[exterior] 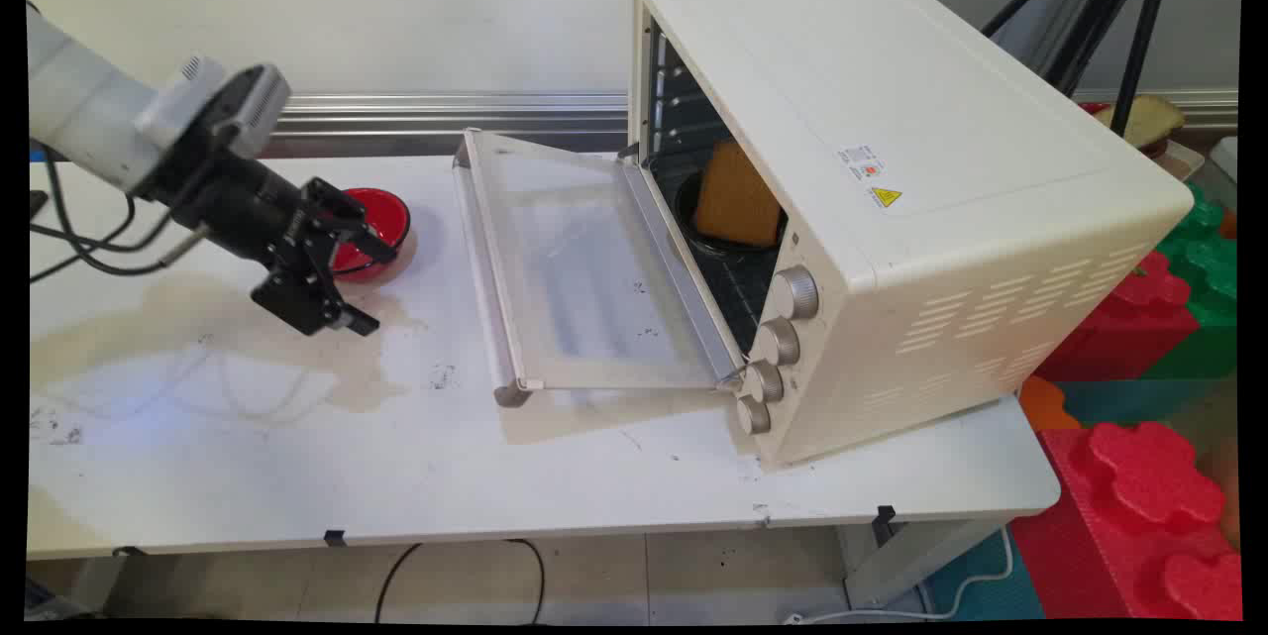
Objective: Close the oven
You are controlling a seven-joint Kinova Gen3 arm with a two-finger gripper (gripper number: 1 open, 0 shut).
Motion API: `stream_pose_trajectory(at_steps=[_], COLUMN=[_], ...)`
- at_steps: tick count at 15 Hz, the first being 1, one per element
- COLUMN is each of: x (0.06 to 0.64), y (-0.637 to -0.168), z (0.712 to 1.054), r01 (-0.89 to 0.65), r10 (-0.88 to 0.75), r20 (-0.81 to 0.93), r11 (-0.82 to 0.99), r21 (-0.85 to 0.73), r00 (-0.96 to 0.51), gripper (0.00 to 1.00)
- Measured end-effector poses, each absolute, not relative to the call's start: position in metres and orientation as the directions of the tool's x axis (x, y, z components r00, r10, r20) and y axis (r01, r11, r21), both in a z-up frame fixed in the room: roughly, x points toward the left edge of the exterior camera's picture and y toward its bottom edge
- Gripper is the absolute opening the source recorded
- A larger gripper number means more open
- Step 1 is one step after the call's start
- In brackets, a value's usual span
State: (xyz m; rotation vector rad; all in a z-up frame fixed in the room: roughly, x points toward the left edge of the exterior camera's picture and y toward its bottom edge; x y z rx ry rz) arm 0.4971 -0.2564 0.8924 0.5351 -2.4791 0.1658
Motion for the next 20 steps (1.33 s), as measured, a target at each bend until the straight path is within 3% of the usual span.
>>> stream_pose_trajectory(at_steps=[9,10,20], x=[0.485,0.484,0.466], y=[-0.275,-0.276,-0.302], z=[0.832,0.828,0.795], r01=[-0.422,-0.423,-0.456], r10=[-0.34,-0.34,-0.322], r20=[0.58,0.582,0.637], r11=[0.907,0.906,0.888], r21=[-0.007,-0.008,-0.052], r00=[-0.74,-0.739,-0.7], gripper=[1.0,0.0,0.0])
